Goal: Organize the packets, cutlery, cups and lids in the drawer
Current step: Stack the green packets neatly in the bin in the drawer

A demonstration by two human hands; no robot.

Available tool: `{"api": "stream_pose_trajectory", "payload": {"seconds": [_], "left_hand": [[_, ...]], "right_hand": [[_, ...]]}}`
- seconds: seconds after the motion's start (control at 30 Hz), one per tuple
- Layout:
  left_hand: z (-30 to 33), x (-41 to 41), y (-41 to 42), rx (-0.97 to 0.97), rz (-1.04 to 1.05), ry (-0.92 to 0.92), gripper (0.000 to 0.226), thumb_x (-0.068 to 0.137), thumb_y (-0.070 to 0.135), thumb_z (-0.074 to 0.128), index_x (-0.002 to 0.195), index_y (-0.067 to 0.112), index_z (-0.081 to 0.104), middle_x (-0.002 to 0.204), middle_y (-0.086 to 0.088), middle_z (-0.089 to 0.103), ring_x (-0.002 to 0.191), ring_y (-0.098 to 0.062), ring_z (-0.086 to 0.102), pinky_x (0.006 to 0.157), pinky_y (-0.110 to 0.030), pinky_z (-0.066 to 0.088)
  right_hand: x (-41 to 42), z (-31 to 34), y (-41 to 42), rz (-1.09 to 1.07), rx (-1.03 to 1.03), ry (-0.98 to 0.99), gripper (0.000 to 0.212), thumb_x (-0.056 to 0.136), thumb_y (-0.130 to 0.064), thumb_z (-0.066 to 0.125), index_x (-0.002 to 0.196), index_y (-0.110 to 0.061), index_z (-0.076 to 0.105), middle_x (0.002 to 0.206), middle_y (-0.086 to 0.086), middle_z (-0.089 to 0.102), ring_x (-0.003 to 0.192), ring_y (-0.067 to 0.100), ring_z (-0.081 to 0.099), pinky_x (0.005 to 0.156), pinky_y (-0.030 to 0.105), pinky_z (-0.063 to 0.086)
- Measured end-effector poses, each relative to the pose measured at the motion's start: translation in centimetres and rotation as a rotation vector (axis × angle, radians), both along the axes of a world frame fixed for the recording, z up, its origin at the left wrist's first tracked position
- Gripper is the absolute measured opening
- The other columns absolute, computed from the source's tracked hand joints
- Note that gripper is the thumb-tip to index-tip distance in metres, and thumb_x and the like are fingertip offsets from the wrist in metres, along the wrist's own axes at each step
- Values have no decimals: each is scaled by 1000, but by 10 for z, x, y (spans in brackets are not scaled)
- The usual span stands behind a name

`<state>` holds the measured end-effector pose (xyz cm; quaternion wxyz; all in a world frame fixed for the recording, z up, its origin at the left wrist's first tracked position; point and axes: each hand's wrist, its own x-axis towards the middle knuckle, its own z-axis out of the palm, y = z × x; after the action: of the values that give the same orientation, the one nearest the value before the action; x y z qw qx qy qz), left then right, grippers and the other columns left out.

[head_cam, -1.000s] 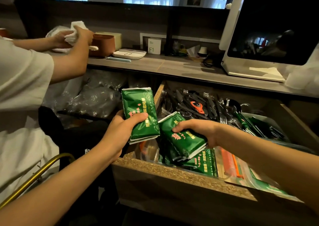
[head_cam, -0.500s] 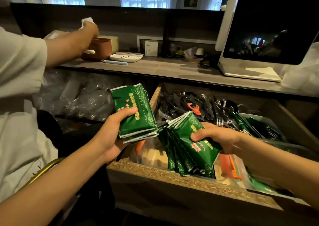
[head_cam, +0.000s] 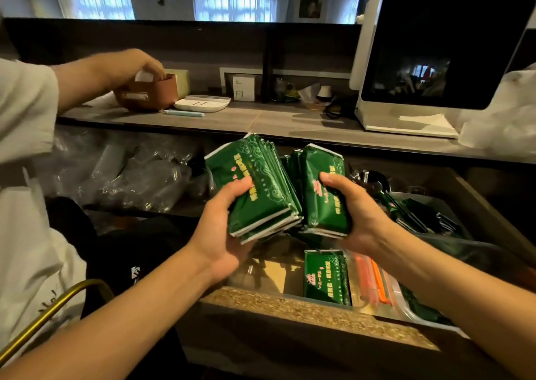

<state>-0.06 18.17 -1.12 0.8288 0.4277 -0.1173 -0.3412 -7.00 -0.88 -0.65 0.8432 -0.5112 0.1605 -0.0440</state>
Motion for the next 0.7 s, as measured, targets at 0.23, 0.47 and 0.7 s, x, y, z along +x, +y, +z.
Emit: {"api": "stream_pose_trajectory", "payload": {"seconds": [0.23, 0.47, 0.7], "left_hand": [[-5, -9, -5, 6, -51, 39, 46, 74, 39, 64, 106, 7, 75, 101, -15, 74, 85, -27, 72, 79, -34, 57], [-4, 6, 15, 154, -91, -38, 34, 79, 32, 63, 99, 9, 80, 108, -18, 73, 91, -33, 72, 95, -49, 52], [-7, 33, 49, 117, 87, -134, 27, 77, 30, 61, 87, 15, 80, 93, -10, 76, 77, -23, 74, 70, -36, 61]], "right_hand": [[1, -6, 9, -10, 92, 19, 43, 67, -44, 71, 92, -9, 76, 94, 13, 72, 80, 30, 69, 84, 42, 57], [-6, -5, -4, 162, -228, 152, 27, 67, -31, 69, 82, -8, 70, 76, 11, 71, 62, 24, 68, 68, 33, 56], [20, 8, -16, 503, -874, 357, 43, 69, -28, 77, 103, -5, 65, 96, 13, 73, 79, 22, 71, 72, 30, 59]]}}
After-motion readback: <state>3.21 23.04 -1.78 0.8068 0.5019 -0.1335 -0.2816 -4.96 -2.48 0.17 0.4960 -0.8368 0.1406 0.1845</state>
